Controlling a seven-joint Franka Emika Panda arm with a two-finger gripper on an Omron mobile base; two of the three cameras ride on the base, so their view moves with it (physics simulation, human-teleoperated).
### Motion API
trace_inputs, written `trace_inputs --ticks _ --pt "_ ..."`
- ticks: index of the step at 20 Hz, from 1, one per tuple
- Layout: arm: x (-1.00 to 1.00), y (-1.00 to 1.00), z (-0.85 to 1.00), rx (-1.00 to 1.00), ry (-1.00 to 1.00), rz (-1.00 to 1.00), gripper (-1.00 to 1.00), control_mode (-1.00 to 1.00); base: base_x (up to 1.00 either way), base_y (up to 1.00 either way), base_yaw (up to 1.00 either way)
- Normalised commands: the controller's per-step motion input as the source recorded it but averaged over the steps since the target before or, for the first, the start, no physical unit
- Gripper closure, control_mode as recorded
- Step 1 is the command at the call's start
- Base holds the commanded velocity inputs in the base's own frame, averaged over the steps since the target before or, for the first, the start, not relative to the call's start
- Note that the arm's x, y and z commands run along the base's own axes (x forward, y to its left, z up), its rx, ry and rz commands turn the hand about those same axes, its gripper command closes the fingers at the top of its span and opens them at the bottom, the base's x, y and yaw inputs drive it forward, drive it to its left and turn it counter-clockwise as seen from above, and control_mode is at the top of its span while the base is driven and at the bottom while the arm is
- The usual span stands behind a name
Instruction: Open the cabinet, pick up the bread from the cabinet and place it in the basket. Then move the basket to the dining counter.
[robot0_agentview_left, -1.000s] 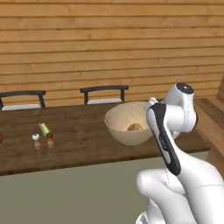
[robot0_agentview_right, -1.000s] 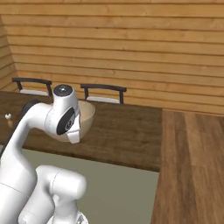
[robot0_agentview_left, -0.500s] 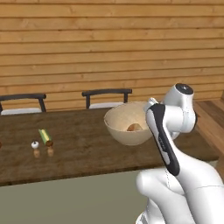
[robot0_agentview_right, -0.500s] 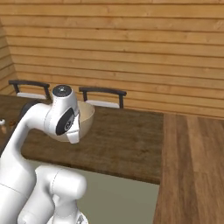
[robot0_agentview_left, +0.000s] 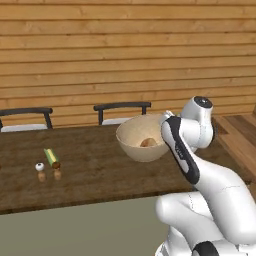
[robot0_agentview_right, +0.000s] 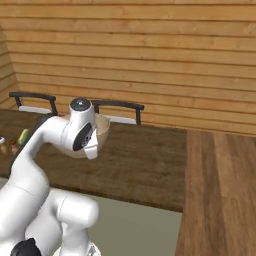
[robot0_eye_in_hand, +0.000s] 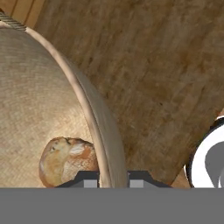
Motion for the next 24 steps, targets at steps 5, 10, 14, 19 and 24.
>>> trace_inputs --ticks 5,10,14,19,24 --pt "0.69 0.0 -0.46 0.0 0.03 0.04 1.0 -1.0 0.0 0.0 0.0" --pt "0.56 0.0 -0.63 0.0 0.07 0.0 1.0 -1.0 0.0 0.0 0.0" --pt "0.23 0.0 -0.48 0.01 0.01 0.0 1.0 -1.0 0.0 0.0 0.0" --pt "0.06 -0.01 -0.32 0.04 0.0 0.0 1.0 -1.0 0.0 0.0 0.0" --pt "0.06 0.0 -0.01 0.0 0.0 0.0 1.0 -1.0 0.0 0.0 0.0"
